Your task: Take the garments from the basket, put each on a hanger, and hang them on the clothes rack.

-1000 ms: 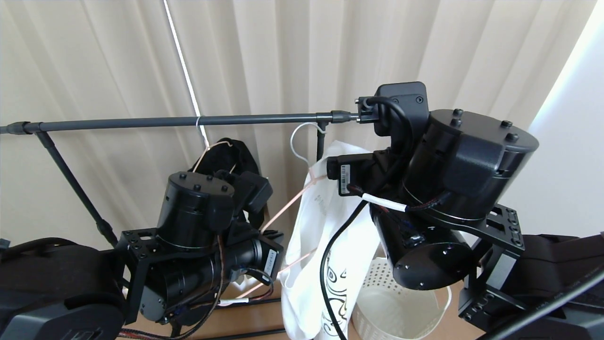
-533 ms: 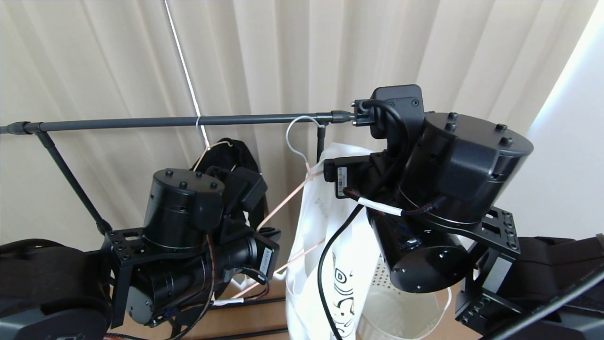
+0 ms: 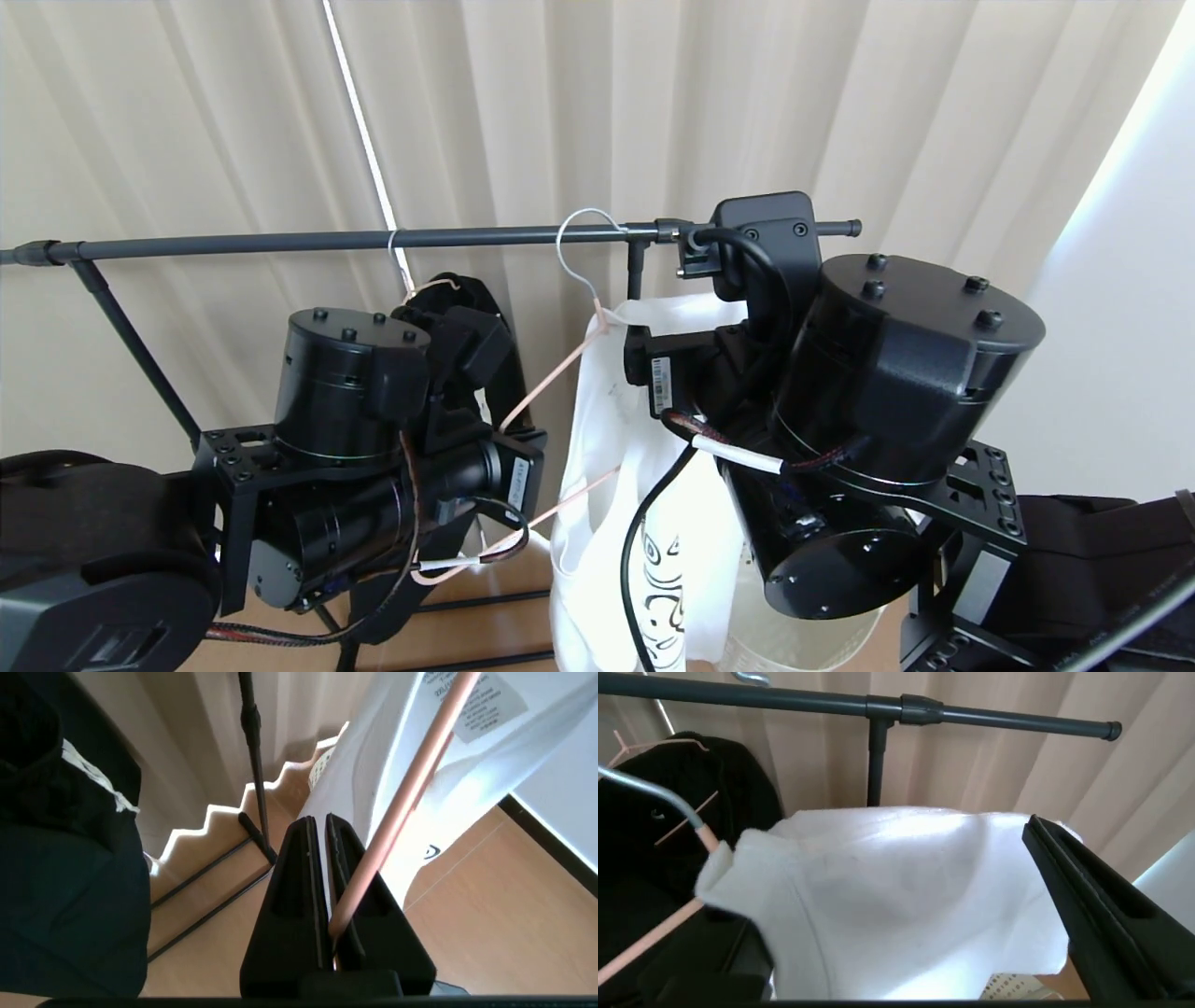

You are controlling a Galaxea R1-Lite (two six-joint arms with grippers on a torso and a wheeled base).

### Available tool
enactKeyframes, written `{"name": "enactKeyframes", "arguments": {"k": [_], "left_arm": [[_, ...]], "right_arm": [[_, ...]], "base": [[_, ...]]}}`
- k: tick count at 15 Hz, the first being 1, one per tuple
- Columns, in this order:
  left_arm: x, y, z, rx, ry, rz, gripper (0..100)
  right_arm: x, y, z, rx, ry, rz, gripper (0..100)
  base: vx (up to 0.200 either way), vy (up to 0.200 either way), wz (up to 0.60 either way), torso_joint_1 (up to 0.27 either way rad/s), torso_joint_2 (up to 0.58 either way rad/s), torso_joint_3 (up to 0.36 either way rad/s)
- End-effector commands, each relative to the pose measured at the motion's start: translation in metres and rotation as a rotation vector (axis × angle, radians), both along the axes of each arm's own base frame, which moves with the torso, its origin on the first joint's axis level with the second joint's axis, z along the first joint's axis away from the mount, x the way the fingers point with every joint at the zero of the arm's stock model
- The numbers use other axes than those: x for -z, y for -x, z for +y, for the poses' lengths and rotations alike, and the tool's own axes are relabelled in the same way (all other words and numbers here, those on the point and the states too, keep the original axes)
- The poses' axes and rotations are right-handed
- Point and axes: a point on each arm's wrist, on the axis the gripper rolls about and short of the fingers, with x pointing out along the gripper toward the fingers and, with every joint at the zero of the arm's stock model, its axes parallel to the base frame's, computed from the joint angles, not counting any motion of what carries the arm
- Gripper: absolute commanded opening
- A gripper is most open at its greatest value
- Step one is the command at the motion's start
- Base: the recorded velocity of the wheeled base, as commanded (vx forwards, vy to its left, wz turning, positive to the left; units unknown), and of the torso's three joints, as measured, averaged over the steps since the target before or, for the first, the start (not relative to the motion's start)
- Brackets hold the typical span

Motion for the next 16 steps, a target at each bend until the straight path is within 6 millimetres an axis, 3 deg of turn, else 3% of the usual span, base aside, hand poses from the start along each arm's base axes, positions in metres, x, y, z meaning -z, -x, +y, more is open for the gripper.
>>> {"name": "enactKeyframes", "arguments": {"k": [1,6,16], "left_arm": [[-0.001,-0.004,0.001,-0.014,0.006,-0.003,0],[0.0,-0.009,0.002,-0.03,0.004,-0.001,0],[-0.016,-0.017,0.005,-0.052,0.05,-0.041,0]], "right_arm": [[0.001,-0.001,0.0,0.001,0.004,0.002,100],[0.0,0.001,0.001,-0.005,0.001,0.001,100],[0.007,0.012,0.004,-0.051,0.028,0.015,100]], "base": [[0.0,0.0,0.0,0.0,0.0,0.0],[0.0,0.0,0.0,0.0,0.0,0.0],[0.0,0.0,0.0,0.0,0.0,0.0]]}}
